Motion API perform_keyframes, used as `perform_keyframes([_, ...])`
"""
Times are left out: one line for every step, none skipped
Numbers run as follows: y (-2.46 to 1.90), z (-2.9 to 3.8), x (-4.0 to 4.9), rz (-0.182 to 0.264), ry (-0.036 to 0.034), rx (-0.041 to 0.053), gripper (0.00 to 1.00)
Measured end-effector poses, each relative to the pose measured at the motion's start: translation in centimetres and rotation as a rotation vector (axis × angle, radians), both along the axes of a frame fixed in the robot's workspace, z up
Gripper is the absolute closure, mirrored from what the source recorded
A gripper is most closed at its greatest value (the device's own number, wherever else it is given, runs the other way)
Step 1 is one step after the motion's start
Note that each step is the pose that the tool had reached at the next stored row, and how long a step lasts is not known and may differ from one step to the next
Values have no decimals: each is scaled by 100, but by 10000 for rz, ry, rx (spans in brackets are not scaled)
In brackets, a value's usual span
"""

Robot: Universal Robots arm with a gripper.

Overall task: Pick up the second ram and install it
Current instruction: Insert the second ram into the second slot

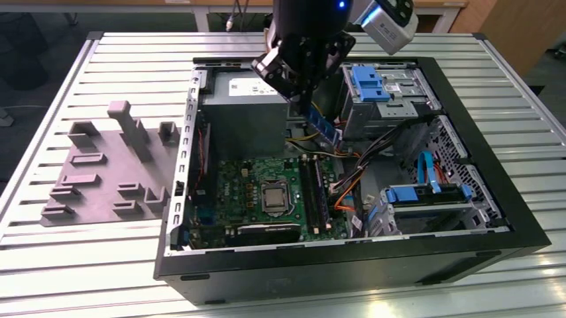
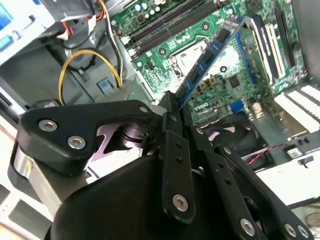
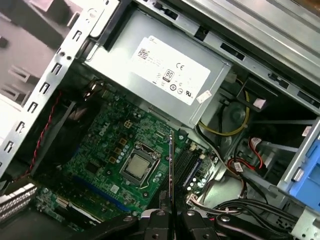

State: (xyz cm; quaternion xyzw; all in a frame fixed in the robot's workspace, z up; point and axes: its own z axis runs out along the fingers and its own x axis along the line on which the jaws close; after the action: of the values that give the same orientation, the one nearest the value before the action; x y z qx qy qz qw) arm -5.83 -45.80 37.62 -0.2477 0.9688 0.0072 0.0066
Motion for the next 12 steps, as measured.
perform_keyframes([0,-2,0,-178,0,-1,85])
perform_keyframes([0,-3,0,-365,0,-1,85])
perform_keyframes([0,-5,0,-540,0,-2,85])
perform_keyframes([0,-6,0,-710,0,-2,85])
perform_keyframes([0,-7,0,-884,0,-2,85])
perform_keyframes([0,-9,0,-1057,0,-2,85])
perform_keyframes([0,-10,0,-1235,0,-2,85])
perform_keyframes([0,-12,0,-1422,0,-2,85])
perform_keyframes([0,-13,0,-1598,0,-1,85])
perform_keyframes([0,-15,0,-1780,0,-1,85])
perform_keyframes([0,-16,0,-1958,0,-2,85])
perform_keyframes([0,-18,0,-2139,0,-2,85])
